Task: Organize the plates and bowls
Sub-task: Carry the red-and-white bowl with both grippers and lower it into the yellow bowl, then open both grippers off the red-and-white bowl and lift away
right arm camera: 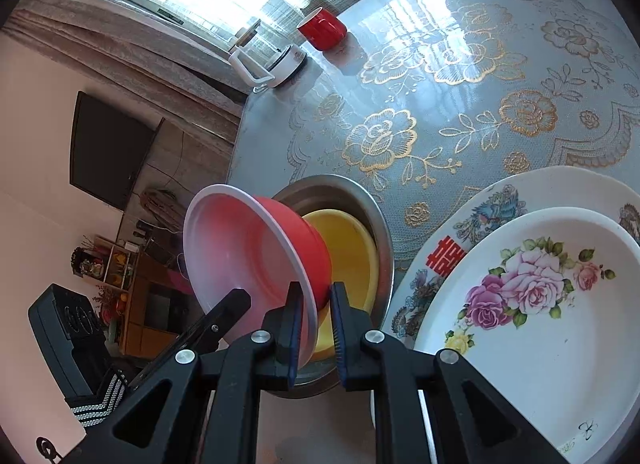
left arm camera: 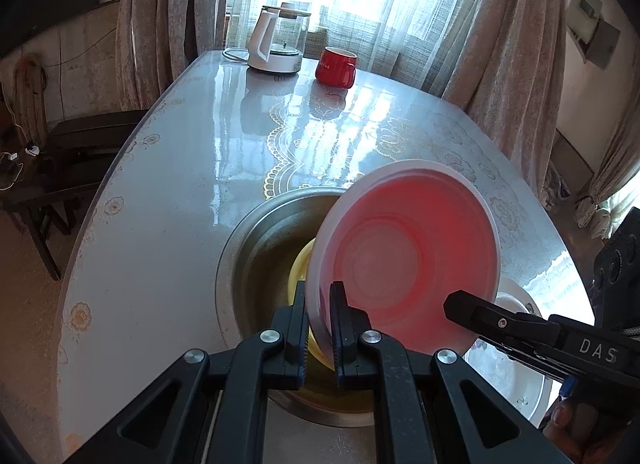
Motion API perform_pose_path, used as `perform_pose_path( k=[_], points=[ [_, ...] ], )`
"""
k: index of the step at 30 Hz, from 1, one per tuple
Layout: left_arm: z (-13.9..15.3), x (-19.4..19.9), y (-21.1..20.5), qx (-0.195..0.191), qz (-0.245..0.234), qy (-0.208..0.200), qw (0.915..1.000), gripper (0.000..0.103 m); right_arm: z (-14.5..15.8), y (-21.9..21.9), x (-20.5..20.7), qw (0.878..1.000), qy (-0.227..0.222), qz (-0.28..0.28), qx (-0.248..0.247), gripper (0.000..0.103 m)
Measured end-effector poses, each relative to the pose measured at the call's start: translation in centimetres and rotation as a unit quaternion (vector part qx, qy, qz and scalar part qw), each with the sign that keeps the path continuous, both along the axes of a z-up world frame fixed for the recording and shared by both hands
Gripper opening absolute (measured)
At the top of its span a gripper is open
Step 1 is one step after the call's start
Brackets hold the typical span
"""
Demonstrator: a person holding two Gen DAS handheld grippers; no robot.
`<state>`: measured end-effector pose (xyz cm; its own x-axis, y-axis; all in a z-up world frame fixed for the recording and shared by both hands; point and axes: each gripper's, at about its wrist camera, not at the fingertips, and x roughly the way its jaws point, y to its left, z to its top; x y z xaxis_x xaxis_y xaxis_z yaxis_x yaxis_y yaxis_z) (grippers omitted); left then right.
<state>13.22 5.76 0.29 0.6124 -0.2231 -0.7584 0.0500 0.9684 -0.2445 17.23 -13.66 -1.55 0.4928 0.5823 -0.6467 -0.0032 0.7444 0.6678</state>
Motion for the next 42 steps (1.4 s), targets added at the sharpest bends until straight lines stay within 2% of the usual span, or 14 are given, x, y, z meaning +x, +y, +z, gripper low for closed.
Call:
perform_pose_path(
  k=[6, 14, 17, 20, 22, 25, 29, 31, 34, 38, 42],
  points=[
    [-0.5, 0.1, 0.0, 0.008, 0.006, 0.007, 0.9999, 0.01, -0.3, 0.2, -0.2, 1.0, 0.012, -0.002, -0.002, 0.022],
    [-0.7, -0.1, 0.3, 0.002, 0.016, 0.002, 0.9999, 0.01, 0.1, -0.2, -1.2, 1.0, -0.006, -0.008, -0.013, 0.023],
    [-0.3, -0.3, 0.4, -0.002, 0.015, -0.011, 0.9998, 0.015, 0.3, -0.3, -1.5, 0.999, -0.022, -0.012, -0.022, 0.024],
    [0.0, -0.6, 0.6, -0.005, 0.022, -0.028, 0.9994, 0.029, 0.7, -0.7, -2.2, 0.999, -0.045, -0.017, -0.027, 0.026],
    [0.3, -0.9, 1.0, -0.014, 0.033, -0.042, 0.9985, 0.045, 1.1, -0.8, -2.5, 0.998, -0.058, -0.018, -0.033, 0.029],
    [0.8, -1.8, 1.6, -0.025, 0.046, -0.071, 0.9961, 0.054, 1.5, -1.0, -3.3, 0.995, -0.081, -0.021, -0.055, 0.03],
    [0.9, -3.1, 2.0, -0.012, 0.059, -0.103, 0.9929, 0.067, 1.6, -1.4, -4.5, 0.99, -0.098, -0.033, -0.095, 0.032],
    [0.8, -3.5, 2.3, -0.008, 0.064, -0.113, 0.9915, 0.078, 1.7, -1.6, -5.0, 0.987, -0.11, -0.037, -0.114, 0.035],
    [0.3, -4.4, 2.8, -0.015, 0.071, -0.135, 0.9882, 0.088, 2.1, -1.6, -6.0, 0.979, -0.136, -0.039, -0.146, 0.039],
    [-0.7, -4.7, 4.0, -0.041, 0.081, -0.141, 0.9859, 0.092, 2.3, -1.1, -7.1, 0.965, -0.173, -0.03, -0.193, 0.041],
    [-2.1, -4.9, 5.0, -0.081, 0.084, -0.115, 0.9865, 0.089, 1.8, -1.3, -7.2, 0.966, -0.18, -0.015, -0.187, 0.041]
  ],
)
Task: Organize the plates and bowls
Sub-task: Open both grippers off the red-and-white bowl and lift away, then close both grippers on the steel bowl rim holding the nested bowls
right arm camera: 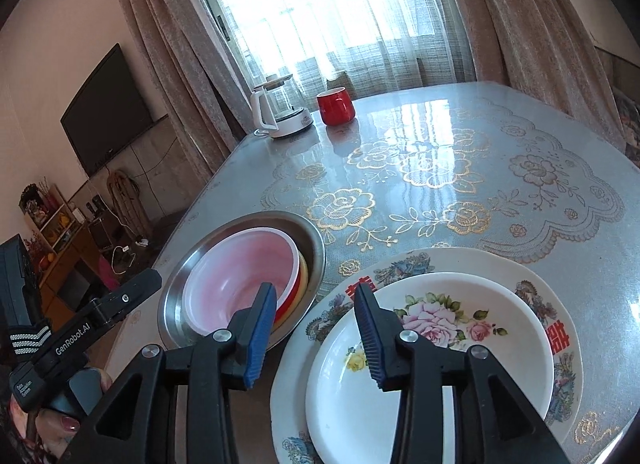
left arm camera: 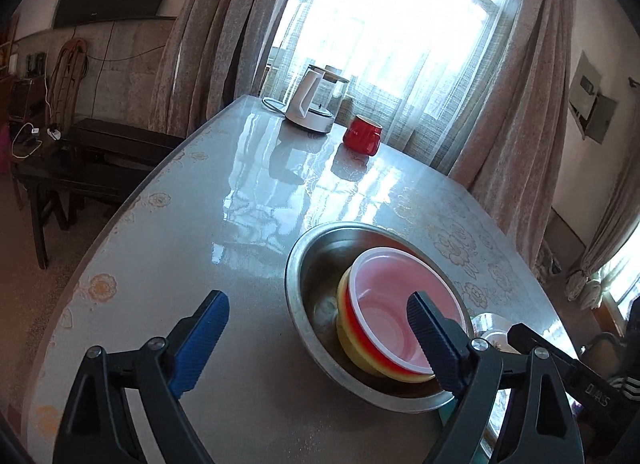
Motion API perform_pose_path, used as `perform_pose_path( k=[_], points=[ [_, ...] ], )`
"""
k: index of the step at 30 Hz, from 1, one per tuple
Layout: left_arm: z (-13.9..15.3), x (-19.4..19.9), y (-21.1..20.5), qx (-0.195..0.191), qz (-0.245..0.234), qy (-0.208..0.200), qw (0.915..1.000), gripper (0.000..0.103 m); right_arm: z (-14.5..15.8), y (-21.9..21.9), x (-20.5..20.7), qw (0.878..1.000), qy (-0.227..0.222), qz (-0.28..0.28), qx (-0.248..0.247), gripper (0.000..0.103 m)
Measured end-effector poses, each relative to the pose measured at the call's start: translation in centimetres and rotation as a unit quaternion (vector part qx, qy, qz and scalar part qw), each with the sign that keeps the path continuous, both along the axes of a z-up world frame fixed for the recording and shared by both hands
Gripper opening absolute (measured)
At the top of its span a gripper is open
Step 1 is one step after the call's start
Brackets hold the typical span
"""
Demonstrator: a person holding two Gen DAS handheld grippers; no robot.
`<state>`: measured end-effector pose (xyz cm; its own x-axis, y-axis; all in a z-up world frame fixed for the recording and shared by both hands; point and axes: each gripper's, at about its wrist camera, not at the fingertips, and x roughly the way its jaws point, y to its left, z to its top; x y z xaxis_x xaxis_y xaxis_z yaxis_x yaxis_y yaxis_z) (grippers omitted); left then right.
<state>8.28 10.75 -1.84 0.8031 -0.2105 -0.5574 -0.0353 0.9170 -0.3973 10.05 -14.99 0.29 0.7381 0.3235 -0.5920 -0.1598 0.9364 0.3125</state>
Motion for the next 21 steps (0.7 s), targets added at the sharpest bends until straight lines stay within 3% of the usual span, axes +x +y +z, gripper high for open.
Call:
perform_pose_path(
  k=[6, 12, 16, 18, 20, 21],
  points=[
    [-1.2, -0.5, 1.0, -0.054, 0.0, 0.015, 0.9984, 0.085, 0.7, -0.8, 0.7, 1.0, -0.006, 0.007, 0.024, 0.041],
    [-1.9, -0.9, 1.0, -0.044, 0.004, 0.025, 0.9987, 0.082, 0.0, -1.1, 1.4, 0.999, 0.031, -0.004, 0.039, 0.041],
    [-2.2, -0.6, 1.0, -0.034, 0.002, 0.042, 0.9985, 0.068, -0.8, -1.7, 2.6, 0.995, 0.067, -0.016, 0.067, 0.041],
    [-2.3, -0.4, 1.0, -0.033, 0.001, 0.044, 0.9985, 0.067, -0.7, -1.9, 3.2, 0.995, 0.073, -0.02, 0.069, 0.041],
    [-2.4, -0.3, 0.9, -0.03, -0.003, 0.045, 0.9985, 0.065, -0.5, -1.5, 3.9, 0.995, 0.077, -0.012, 0.055, 0.041],
    [-2.5, -0.3, 0.8, -0.026, -0.006, 0.047, 0.9985, 0.058, -0.6, -1.2, 4.3, 0.996, 0.086, -0.013, 0.037, 0.039]
  ],
)
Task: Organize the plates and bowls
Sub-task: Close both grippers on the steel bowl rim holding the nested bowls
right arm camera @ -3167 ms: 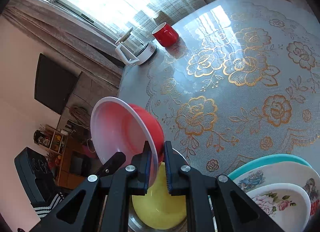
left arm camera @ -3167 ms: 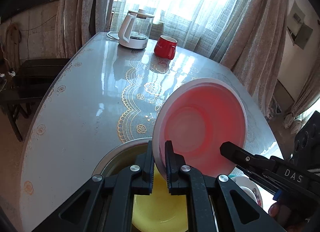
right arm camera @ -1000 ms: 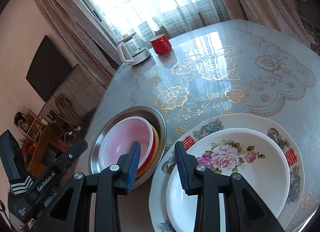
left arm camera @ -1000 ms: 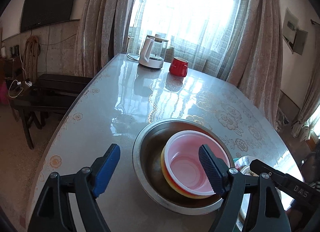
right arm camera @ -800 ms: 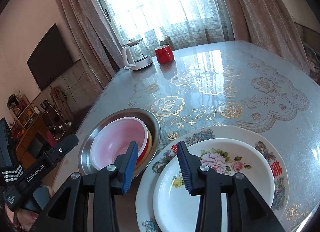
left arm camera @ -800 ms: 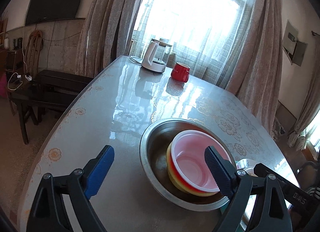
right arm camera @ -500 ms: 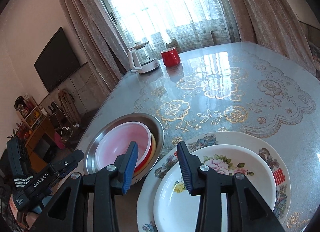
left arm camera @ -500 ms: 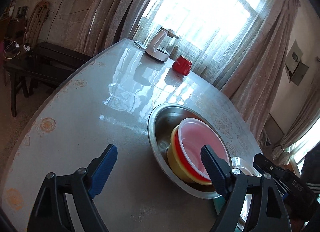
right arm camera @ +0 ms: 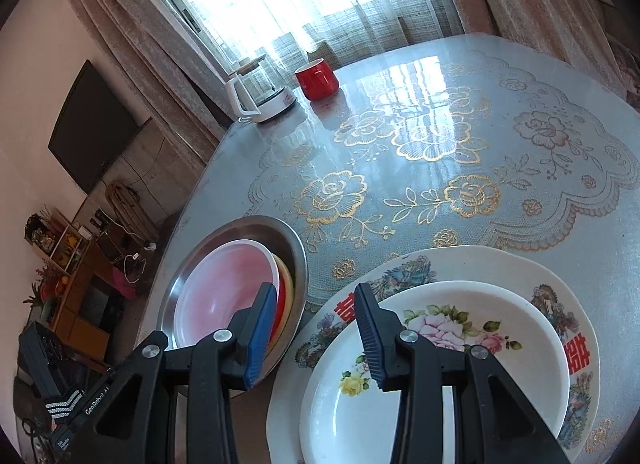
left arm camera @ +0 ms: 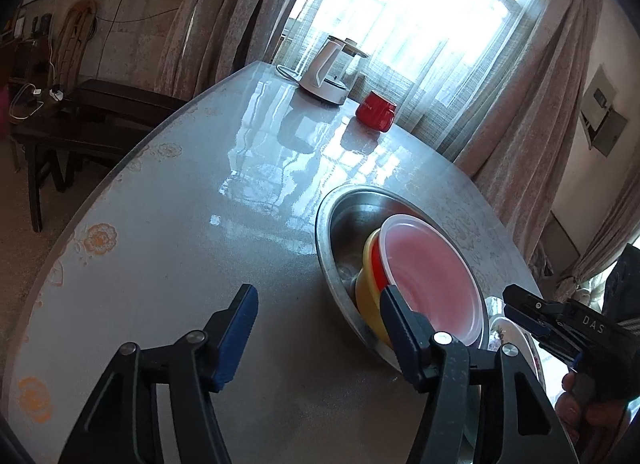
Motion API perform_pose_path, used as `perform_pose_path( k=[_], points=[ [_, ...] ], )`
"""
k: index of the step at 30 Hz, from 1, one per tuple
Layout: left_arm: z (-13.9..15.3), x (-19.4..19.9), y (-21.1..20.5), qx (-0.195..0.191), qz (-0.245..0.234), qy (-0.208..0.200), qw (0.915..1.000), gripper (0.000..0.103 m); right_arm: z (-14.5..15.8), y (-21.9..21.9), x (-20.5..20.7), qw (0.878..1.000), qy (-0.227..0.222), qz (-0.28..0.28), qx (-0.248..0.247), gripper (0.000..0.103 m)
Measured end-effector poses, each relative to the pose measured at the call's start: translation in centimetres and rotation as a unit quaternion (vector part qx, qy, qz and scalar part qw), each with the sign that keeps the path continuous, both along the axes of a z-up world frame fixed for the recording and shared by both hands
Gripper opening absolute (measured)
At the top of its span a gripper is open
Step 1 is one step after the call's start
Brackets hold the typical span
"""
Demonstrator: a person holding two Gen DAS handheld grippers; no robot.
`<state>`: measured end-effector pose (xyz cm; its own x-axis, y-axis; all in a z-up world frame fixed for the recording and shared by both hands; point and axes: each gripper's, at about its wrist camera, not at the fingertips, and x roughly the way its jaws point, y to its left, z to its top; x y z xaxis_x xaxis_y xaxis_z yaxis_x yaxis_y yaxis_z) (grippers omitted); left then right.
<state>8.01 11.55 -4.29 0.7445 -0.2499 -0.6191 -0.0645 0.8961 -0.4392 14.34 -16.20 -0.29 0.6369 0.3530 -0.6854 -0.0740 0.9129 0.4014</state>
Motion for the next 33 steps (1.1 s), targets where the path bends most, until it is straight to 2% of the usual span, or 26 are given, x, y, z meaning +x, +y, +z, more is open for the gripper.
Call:
perform_pose_path(
  k=[1, 5, 11, 14, 18, 22, 28, 33],
  points=[
    [-0.1, 0.1, -0.2, 0.006, -0.003, 0.004, 1.0, 0.052, -0.1, 0.3, 0.4, 1.0, 0.008, 0.002, -0.012, 0.037],
    [-0.1, 0.3, -0.5, 0.005, -0.015, -0.001, 0.9999, 0.046, -0.7, 1.6, 1.8, 0.997, 0.028, 0.021, -0.067, 0.029],
    [-0.2, 1.2, -1.3, 0.016, -0.025, 0.004, 0.9996, 0.038, -0.8, 2.5, 3.5, 0.996, 0.031, 0.056, -0.063, 0.021],
    [-0.3, 1.9, -1.6, 0.019, -0.025, 0.006, 0.9995, 0.034, -1.6, 2.8, 4.5, 0.995, 0.053, 0.07, -0.047, 0.016],
    [-0.4, 2.7, -1.9, 0.031, -0.022, 0.012, 0.9992, 0.029, -2.2, 2.1, 5.4, 0.996, 0.069, 0.059, -0.002, 0.014],
    [-1.2, 4.1, -2.3, 0.022, -0.028, 0.038, 0.9987, 0.022, -2.4, 2.5, 6.1, 0.996, 0.072, 0.058, 0.002, 0.014],
    [-1.3, 3.5, -2.1, 0.008, -0.025, 0.04, 0.9989, 0.024, -2.6, 2.3, 6.3, 0.995, 0.078, 0.061, 0.021, 0.015],
    [-1.0, 3.1, -2.3, 0.026, -0.027, 0.044, 0.9983, 0.022, -2.8, 2.0, 6.0, 0.992, 0.091, 0.075, 0.041, 0.015]
  ],
)
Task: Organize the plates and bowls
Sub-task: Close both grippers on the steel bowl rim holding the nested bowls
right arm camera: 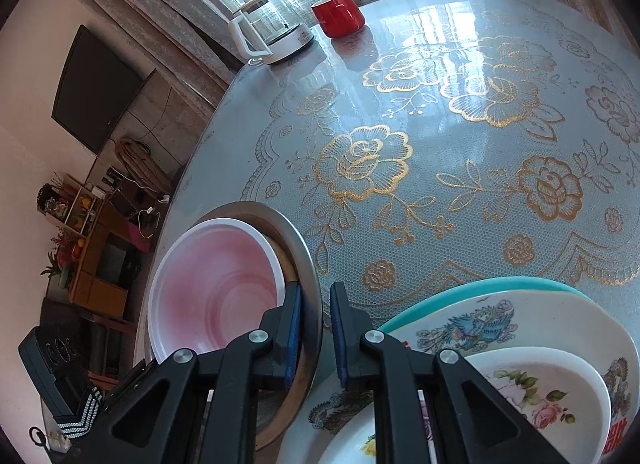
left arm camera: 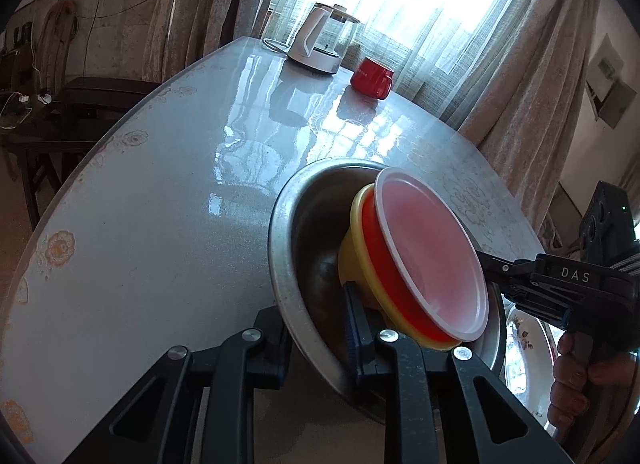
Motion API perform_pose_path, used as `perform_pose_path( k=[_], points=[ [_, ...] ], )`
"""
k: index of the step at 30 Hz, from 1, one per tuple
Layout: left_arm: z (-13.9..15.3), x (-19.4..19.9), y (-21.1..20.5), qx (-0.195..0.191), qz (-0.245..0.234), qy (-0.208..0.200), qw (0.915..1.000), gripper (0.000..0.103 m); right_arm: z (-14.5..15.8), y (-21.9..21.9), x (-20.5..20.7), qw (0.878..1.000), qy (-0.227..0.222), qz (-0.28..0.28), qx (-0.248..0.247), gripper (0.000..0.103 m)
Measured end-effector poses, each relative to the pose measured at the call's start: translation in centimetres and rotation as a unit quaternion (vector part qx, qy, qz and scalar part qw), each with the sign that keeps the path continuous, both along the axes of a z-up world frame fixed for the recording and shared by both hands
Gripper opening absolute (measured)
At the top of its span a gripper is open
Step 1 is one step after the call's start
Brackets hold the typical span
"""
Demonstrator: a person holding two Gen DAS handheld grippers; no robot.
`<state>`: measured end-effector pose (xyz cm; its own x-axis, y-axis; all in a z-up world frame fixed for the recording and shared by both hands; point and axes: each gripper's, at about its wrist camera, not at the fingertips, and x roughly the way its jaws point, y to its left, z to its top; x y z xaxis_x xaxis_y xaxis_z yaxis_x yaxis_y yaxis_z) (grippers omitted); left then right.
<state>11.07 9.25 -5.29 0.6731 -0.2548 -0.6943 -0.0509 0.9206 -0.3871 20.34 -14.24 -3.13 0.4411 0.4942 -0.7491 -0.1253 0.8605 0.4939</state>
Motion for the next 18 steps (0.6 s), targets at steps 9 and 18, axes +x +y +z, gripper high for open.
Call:
perform_pose_path(
  k=[9, 18],
  points=[
    [-0.1, 0.2, -0.5, 0.036, 0.003, -0.006, 0.9993, 0.019, 0.0, -0.4, -0.4, 0.999, -0.002, -0.012, 0.041, 0.012],
    [0.7, 0.2, -0.5, 0.029, -0.009, -0.024, 0.9993, 0.019, 1.1, -1.3, -1.1, 0.997, -0.024, -0.016, 0.078, 0.012]
  ],
)
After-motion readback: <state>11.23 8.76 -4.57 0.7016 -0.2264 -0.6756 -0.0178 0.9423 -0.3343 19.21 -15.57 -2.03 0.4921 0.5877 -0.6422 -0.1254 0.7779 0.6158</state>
